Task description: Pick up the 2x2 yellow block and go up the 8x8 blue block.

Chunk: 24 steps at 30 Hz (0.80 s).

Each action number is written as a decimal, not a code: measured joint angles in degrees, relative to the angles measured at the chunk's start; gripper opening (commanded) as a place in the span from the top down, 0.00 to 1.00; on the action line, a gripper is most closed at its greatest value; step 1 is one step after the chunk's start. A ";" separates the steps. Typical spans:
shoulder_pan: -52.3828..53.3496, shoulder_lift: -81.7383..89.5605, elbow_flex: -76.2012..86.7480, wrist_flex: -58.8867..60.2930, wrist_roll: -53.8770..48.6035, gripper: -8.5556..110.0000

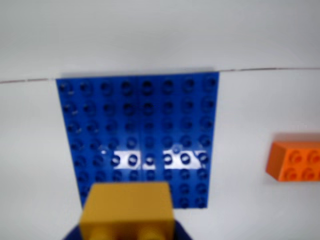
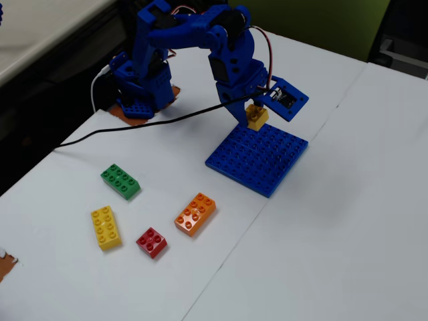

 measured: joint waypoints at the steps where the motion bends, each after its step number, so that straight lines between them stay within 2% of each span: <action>1: 0.00 0.00 0.00 0.00 0.00 0.93; 24: -0.18 -0.79 -0.09 0.00 0.00 0.93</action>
